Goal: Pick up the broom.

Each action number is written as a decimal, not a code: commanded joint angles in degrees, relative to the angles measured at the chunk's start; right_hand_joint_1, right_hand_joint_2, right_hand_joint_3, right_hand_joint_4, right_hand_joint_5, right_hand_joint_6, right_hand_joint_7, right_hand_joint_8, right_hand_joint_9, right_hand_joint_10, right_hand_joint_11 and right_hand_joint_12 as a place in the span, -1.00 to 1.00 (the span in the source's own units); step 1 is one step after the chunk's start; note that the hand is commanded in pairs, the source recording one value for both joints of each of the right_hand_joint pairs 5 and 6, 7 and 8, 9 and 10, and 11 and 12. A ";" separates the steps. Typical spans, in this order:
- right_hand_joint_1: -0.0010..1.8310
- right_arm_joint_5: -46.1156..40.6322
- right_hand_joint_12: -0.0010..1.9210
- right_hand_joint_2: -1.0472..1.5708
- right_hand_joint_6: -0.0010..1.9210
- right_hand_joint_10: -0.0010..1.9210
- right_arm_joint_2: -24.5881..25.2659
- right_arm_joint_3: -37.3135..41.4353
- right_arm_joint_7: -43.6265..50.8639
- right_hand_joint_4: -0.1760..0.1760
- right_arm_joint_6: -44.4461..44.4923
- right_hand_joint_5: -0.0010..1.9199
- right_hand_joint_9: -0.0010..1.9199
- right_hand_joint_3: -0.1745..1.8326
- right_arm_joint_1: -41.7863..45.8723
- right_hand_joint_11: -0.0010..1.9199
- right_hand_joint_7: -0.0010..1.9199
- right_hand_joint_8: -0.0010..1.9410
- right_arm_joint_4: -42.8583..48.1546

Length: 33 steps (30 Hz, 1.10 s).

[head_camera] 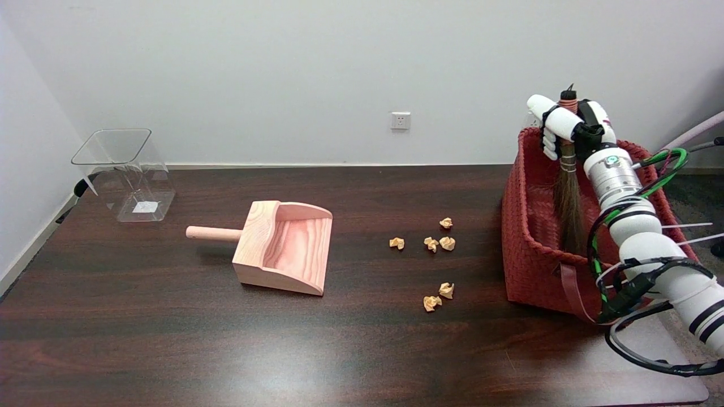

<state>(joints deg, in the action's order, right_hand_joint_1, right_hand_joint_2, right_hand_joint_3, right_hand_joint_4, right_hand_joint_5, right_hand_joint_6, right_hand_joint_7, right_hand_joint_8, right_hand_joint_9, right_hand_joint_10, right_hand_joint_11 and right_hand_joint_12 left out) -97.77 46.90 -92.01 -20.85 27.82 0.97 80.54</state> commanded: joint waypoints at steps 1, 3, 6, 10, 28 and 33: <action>-0.10 0.38 1.00 1.00 1.00 1.00 0.31 -1.36 -0.02 0.00 11.18 1.00 1.00 -0.61 1.95 1.00 1.00 0.98 4.77; -0.09 0.93 1.00 1.00 1.00 1.00 0.43 -1.16 -0.02 0.00 12.15 1.00 1.00 -0.53 2.37 1.00 1.00 0.98 5.66; -0.09 1.90 1.00 1.00 1.00 1.00 0.55 -0.96 -0.02 0.00 14.38 1.00 1.00 -0.48 3.01 1.00 1.00 0.98 8.23; -0.08 2.23 1.00 1.00 1.00 1.00 0.87 0.20 1.26 0.00 16.82 1.00 1.00 -0.46 4.54 1.00 1.00 0.98 13.80; -0.05 18.95 1.00 1.00 1.00 1.00 9.89 -11.09 14.21 0.00 39.52 1.00 1.00 -0.34 1.28 1.00 1.00 0.98 26.54; -0.05 24.82 1.00 1.00 1.00 1.00 14.29 -14.83 12.71 0.00 42.11 1.00 1.00 -0.31 -0.84 1.00 1.00 0.98 26.39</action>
<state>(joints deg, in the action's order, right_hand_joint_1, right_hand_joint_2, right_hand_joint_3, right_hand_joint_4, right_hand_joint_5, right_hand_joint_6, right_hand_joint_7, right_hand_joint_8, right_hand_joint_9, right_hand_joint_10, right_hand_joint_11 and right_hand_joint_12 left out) -89.05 50.56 -96.27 -11.36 55.33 4.98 100.99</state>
